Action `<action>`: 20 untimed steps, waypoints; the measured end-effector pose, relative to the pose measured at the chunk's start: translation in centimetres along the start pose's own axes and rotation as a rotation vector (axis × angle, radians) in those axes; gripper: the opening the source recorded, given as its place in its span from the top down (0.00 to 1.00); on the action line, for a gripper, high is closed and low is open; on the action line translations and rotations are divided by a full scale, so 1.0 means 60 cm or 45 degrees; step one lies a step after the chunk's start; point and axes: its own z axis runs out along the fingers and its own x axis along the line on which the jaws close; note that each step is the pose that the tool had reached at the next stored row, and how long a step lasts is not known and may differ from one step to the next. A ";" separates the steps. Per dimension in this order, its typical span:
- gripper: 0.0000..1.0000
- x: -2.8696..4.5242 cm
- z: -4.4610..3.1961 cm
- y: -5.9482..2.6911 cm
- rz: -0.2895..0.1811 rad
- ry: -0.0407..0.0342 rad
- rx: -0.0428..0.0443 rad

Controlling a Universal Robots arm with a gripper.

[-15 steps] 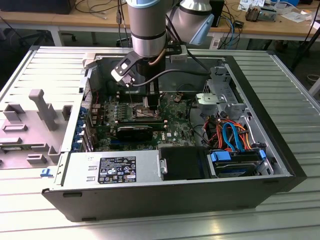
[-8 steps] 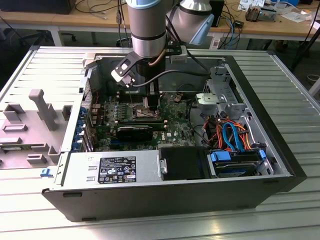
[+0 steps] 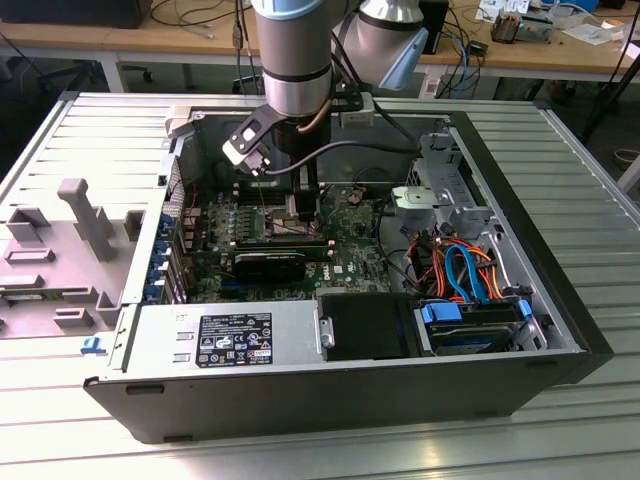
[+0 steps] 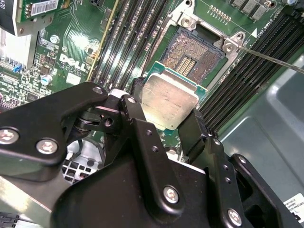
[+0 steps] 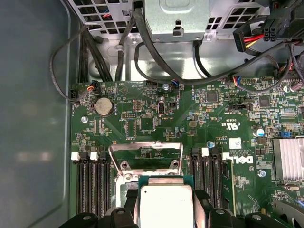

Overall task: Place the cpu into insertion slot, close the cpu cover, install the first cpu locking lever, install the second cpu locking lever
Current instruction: 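Place the cpu into insertion slot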

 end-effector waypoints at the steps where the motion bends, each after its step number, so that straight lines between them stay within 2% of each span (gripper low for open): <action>1: 0.46 0.000 0.001 0.000 0.000 -0.0001 0.000; 2: 0.46 0.000 0.001 0.000 0.000 0.0000 0.000; 4: 0.46 0.000 0.019 -0.002 0.000 0.0001 0.000; 14: 0.46 0.000 0.021 -0.002 0.000 0.0001 0.000; 20: 0.46 0.002 0.021 -0.014 0.000 0.0000 0.000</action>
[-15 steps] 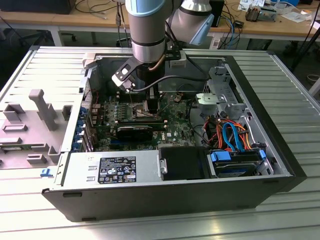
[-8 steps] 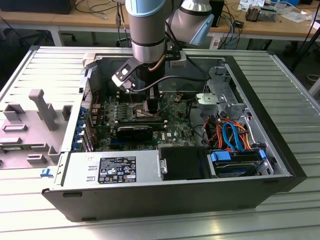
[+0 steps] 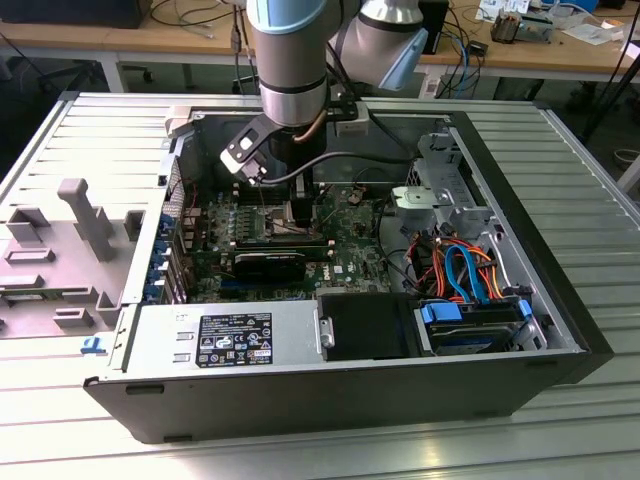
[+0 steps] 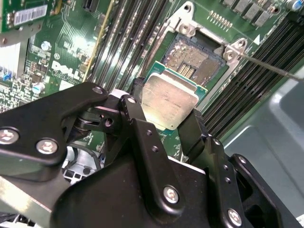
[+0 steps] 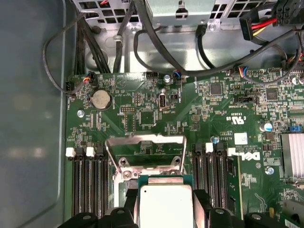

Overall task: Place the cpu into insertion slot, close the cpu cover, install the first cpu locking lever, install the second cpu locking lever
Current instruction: 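Place the cpu into insertion slot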

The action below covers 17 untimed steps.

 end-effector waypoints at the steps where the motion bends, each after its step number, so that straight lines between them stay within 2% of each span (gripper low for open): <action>1: 0.46 0.001 0.000 -0.002 0.000 -0.0001 0.000; 5: 0.46 0.007 0.002 -0.006 -0.006 0.0006 0.000; 8: 0.46 0.016 0.005 -0.007 -0.034 0.0032 0.001; 16: 0.46 0.017 0.014 -0.013 -0.040 0.0037 0.001; 17: 0.46 0.017 0.020 -0.014 -0.040 0.0037 0.001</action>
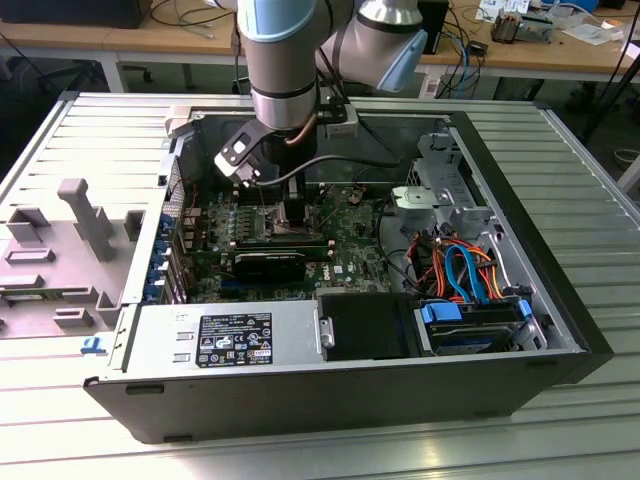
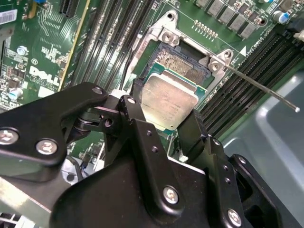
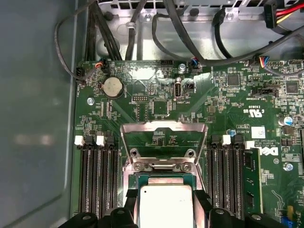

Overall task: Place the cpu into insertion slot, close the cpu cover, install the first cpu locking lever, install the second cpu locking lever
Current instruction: 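Place the cpu into insertion slot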

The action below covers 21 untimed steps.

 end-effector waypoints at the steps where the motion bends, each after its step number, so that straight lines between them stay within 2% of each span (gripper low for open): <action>1: 0.46 0.000 0.005 -0.002 0.000 0.0001 0.000; 13: 0.46 -0.001 0.030 -0.012 0.018 -0.0026 0.000; 21: 0.46 0.000 0.035 -0.013 0.022 -0.0032 0.000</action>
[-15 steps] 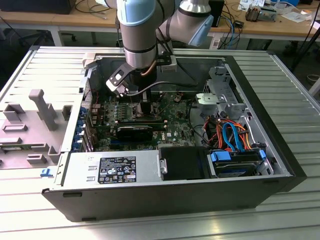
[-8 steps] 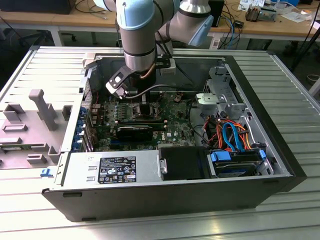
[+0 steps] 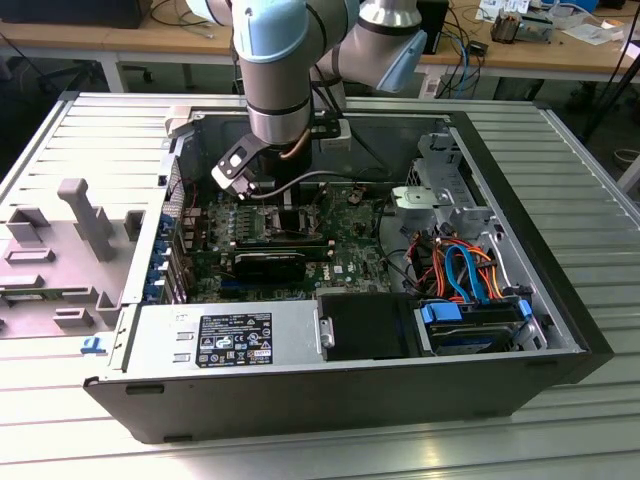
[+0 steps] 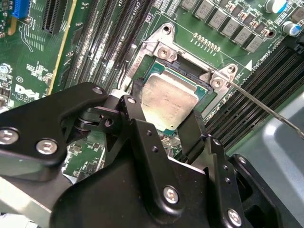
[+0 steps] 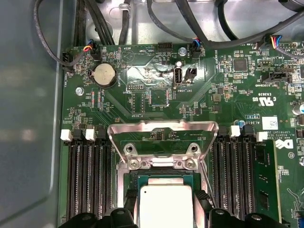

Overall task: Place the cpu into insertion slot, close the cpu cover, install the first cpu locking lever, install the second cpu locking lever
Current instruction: 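Place the cpu into insertion slot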

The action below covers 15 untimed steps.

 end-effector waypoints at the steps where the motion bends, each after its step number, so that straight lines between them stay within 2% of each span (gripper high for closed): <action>1: 0.46 0.000 0.000 0.000 0.001 -0.0001 0.000; 8: 0.46 0.001 0.001 0.000 0.002 0.0007 0.000; 10: 0.45 0.001 0.001 0.000 0.002 0.0013 -0.001; 11: 0.38 0.000 0.001 0.000 0.002 0.0001 0.000; 15: 0.38 0.000 0.001 0.000 0.002 0.0000 0.000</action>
